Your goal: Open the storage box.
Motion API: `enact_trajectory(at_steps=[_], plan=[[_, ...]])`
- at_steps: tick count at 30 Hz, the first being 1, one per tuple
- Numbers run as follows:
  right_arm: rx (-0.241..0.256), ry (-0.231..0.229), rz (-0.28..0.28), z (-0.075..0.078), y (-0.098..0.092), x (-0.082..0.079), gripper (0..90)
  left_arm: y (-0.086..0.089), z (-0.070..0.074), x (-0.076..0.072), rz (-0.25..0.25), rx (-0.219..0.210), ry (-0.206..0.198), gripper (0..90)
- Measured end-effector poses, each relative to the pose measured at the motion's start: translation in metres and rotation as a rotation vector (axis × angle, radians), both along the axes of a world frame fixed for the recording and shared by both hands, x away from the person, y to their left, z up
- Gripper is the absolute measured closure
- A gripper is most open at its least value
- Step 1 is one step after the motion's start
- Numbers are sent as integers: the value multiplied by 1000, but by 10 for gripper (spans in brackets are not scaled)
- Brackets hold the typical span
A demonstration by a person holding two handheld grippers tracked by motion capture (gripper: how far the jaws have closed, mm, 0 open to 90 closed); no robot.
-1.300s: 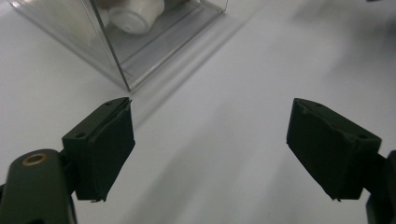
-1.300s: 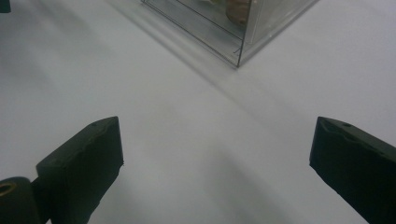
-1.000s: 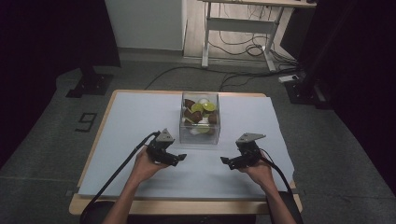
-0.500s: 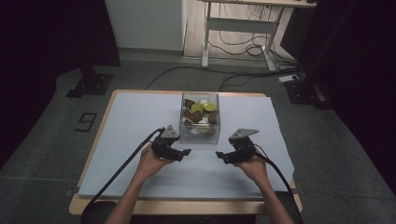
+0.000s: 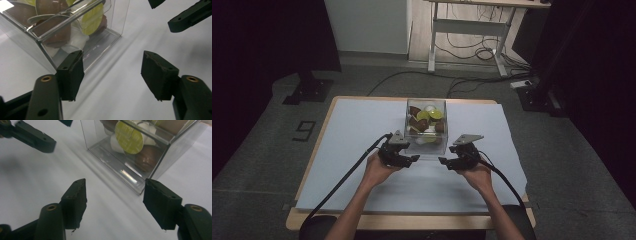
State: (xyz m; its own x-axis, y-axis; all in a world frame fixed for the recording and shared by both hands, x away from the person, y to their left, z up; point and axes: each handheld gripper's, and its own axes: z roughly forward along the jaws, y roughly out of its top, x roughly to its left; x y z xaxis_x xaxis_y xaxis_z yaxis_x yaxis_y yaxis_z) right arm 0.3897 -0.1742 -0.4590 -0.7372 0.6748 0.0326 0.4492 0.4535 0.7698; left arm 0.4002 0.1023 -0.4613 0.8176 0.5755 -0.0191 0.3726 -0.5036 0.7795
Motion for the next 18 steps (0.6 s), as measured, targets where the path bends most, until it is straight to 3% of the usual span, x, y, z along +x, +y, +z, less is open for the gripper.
enact_trajectory(at_steps=[6,18], plan=[[-2,-2,8,-1,7,6,482,-1,-1,5,20,-6,-7,432],[-11,-36,-12,1,18,12,619,-8,2,12,49,-19,-24,573]])
